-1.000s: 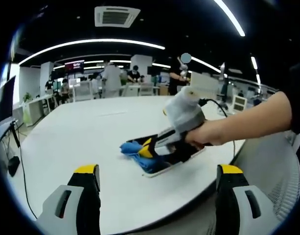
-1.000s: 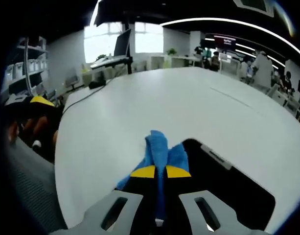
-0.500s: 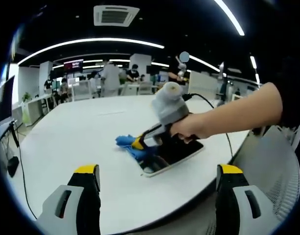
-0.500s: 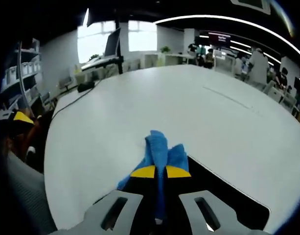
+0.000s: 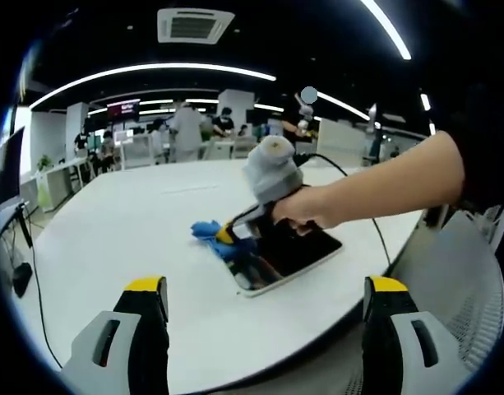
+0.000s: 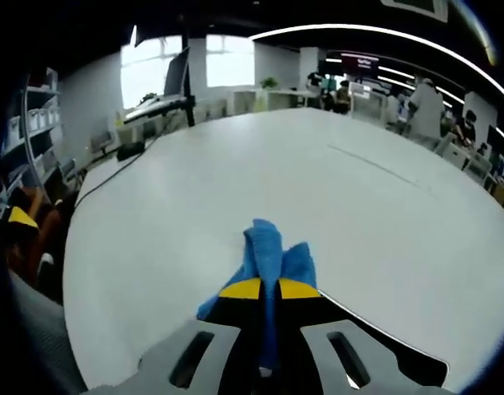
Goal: Wipe the mirror surface with the cleaning cloth until all visible marks leave the cleaned area.
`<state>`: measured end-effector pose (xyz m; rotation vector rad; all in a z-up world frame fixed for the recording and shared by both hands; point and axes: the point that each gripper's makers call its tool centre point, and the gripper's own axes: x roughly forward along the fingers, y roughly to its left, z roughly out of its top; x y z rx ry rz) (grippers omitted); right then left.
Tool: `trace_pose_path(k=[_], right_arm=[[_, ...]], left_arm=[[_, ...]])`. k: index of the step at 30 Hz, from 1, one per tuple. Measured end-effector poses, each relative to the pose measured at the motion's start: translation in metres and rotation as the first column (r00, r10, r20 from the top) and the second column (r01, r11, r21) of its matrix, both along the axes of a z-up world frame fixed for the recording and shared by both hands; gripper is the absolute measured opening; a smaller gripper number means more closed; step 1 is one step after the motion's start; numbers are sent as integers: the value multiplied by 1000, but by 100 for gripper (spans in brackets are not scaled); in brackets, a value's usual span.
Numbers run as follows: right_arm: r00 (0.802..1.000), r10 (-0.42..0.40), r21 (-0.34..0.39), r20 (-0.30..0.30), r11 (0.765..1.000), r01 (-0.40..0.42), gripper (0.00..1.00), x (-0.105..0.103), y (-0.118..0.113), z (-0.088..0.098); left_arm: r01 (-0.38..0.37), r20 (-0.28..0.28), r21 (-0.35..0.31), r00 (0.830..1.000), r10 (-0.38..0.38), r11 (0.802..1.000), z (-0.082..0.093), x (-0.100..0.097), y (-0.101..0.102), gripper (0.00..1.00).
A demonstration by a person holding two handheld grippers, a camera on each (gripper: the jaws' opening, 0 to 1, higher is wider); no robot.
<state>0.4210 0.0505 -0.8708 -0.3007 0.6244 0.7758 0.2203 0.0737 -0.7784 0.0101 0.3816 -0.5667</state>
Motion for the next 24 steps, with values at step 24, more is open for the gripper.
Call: trace_pose_path(k=[24], right_arm=[[1000, -11, 5, -18, 1000, 11, 0, -1, -1, 0]], left_arm=[[9, -15, 3, 1000, -9, 1000, -2, -1, 0, 98]])
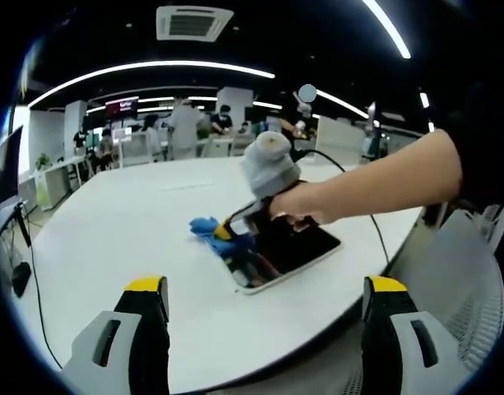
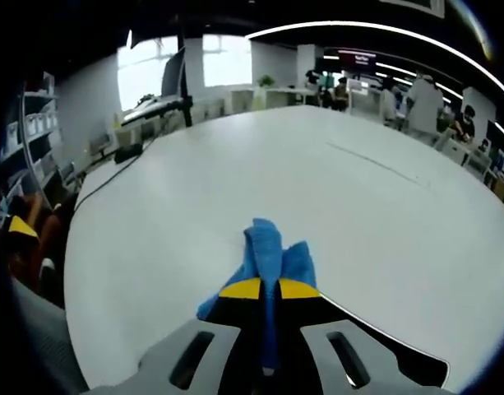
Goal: Wipe the mirror surface with the cleaning cloth until all visible marks leave the cleaned area.
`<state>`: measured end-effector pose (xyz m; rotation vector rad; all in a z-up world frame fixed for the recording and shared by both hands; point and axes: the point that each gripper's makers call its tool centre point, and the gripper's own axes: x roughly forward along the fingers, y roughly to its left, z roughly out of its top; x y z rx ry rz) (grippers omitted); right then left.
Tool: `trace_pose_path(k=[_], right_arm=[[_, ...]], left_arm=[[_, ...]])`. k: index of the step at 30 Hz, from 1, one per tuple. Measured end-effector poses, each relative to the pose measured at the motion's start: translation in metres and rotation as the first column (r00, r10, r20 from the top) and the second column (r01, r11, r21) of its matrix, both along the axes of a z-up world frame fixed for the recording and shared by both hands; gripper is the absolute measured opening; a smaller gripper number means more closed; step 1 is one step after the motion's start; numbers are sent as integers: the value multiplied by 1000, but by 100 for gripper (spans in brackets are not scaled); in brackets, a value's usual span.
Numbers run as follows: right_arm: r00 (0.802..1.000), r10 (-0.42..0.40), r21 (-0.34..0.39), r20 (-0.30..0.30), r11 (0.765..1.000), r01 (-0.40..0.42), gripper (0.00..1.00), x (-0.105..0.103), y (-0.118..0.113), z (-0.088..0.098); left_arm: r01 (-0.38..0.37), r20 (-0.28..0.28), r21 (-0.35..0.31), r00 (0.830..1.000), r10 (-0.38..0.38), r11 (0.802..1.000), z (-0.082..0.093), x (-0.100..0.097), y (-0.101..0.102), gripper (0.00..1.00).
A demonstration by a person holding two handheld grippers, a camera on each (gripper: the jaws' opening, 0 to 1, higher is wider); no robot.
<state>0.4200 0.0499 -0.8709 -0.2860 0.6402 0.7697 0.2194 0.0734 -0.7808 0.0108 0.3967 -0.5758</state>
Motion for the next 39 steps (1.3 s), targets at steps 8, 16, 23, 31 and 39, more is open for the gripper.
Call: trace_pose_path(k=[8, 16, 23, 31, 39], right_arm=[[999, 29, -40, 23, 999, -29, 0, 1, -7, 0], [1000, 5, -44, 18, 999, -4, 0, 2, -31, 1], [999, -23, -54, 28, 998, 24, 0, 1, -48, 3], [1000, -19, -41, 14, 999, 20, 0, 6, -51, 1], [999, 48, -54, -6, 997, -48, 0, -7, -50, 2]], left_arm=[[0, 1, 1, 1000, 0, 1000, 0, 0, 0, 98], [2, -2, -1, 1000, -2, 1000, 0, 0, 0, 98], [2, -6, 4, 1000, -2, 1000, -1, 0, -1, 98], [3, -6, 3, 1000, -3, 1000, -1, 0, -1, 98], [6, -10, 6, 1000, -6, 1000, -1, -1, -2, 98]])
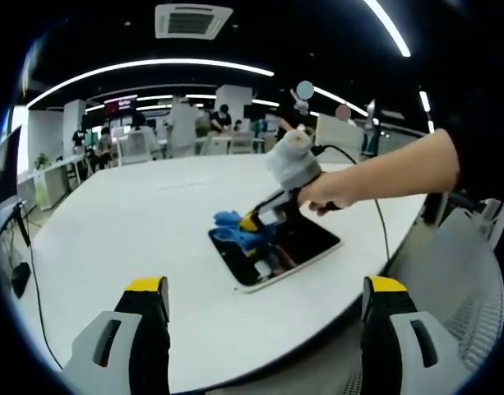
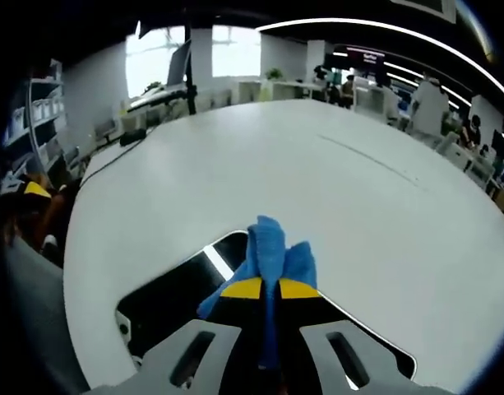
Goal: Wipe the mirror surface with the cleaning cloth until all visible marks leave the cleaned area.
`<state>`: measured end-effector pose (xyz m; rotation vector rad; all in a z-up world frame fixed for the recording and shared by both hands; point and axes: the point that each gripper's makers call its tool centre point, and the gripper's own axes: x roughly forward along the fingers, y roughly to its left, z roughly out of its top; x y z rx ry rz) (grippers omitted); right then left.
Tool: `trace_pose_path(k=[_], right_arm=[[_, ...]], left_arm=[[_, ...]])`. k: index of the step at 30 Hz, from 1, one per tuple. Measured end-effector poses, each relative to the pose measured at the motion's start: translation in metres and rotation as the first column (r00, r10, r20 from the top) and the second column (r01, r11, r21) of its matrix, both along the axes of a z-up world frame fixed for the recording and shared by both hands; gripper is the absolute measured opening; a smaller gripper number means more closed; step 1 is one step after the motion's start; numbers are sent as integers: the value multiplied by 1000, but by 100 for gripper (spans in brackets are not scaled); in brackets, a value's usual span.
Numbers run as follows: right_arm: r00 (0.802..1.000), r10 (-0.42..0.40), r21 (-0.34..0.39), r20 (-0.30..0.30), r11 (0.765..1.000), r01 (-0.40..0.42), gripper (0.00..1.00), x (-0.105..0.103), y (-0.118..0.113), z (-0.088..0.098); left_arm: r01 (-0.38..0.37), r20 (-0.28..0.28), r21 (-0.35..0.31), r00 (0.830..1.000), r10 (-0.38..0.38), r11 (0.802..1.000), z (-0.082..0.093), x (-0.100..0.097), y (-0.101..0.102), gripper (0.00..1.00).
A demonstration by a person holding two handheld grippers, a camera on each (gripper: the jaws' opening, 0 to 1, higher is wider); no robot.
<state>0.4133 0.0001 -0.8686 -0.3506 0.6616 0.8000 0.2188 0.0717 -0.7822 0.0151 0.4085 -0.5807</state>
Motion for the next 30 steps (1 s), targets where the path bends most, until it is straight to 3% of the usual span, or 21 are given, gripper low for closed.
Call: trace_pose_path(k=[10, 30], right_arm=[[999, 32, 3, -1, 999, -32, 0, -11, 0, -1], [992, 125, 33, 6, 992, -125, 0, -63, -1, 0]], left_arm=[[-3, 5, -1, 1000, 3, 1000, 1, 1, 0, 97], [-10, 12, -1, 1000, 10, 1000, 1, 2, 2, 98]])
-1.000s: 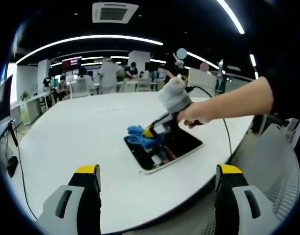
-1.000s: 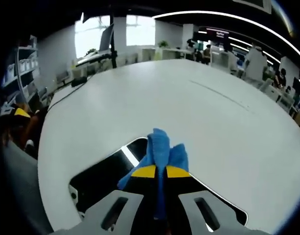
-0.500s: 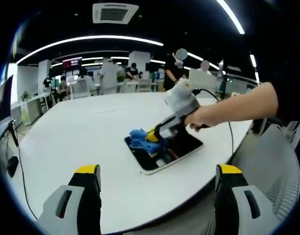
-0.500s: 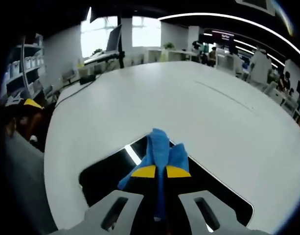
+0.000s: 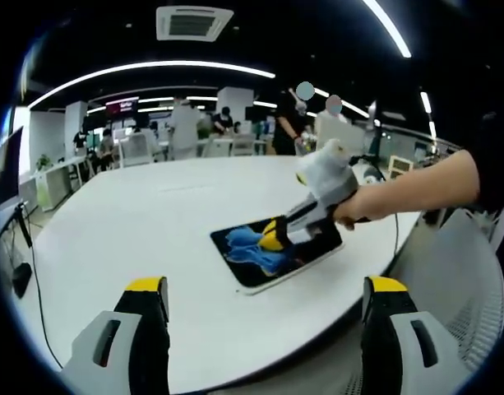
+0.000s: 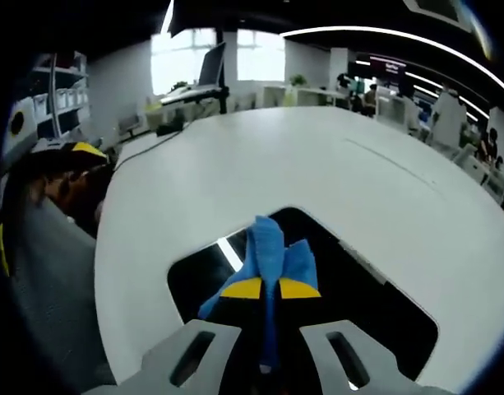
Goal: Wipe the mirror surface with the cleaning cloth until all visible marks leave the cleaned area.
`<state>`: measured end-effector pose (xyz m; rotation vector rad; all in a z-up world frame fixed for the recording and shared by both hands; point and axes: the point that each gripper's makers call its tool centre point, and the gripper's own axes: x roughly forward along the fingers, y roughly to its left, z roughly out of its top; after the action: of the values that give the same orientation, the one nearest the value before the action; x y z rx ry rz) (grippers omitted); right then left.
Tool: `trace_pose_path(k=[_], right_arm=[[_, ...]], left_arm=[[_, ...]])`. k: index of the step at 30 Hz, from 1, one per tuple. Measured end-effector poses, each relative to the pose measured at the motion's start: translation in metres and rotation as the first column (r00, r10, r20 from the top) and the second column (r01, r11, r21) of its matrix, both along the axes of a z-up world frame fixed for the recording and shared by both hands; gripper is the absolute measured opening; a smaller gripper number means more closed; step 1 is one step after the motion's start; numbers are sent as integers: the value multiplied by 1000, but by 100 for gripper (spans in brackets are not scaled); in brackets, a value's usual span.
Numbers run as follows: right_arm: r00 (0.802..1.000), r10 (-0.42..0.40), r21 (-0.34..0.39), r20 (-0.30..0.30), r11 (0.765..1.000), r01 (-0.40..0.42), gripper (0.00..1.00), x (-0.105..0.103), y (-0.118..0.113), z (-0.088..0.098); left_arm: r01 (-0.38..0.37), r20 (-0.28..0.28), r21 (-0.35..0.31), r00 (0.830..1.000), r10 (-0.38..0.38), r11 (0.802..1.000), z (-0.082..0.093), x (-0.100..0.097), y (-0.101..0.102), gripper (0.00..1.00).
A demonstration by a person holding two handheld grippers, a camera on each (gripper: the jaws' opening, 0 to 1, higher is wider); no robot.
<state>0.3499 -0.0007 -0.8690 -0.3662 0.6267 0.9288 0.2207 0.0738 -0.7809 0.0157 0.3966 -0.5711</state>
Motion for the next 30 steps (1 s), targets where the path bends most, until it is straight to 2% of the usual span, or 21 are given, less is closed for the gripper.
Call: trace_pose_path(k=[17, 30], right_arm=[[997, 70, -10, -10, 997, -70, 0, -40, -3, 0], [997, 74, 2, -17, 997, -74, 0, -57, -7, 1]], left_arm=[[-3, 7, -2, 1000, 3, 1000, 1, 1, 1, 98], [-7, 8, 1, 1000, 7, 1000, 0, 1, 2, 98]])
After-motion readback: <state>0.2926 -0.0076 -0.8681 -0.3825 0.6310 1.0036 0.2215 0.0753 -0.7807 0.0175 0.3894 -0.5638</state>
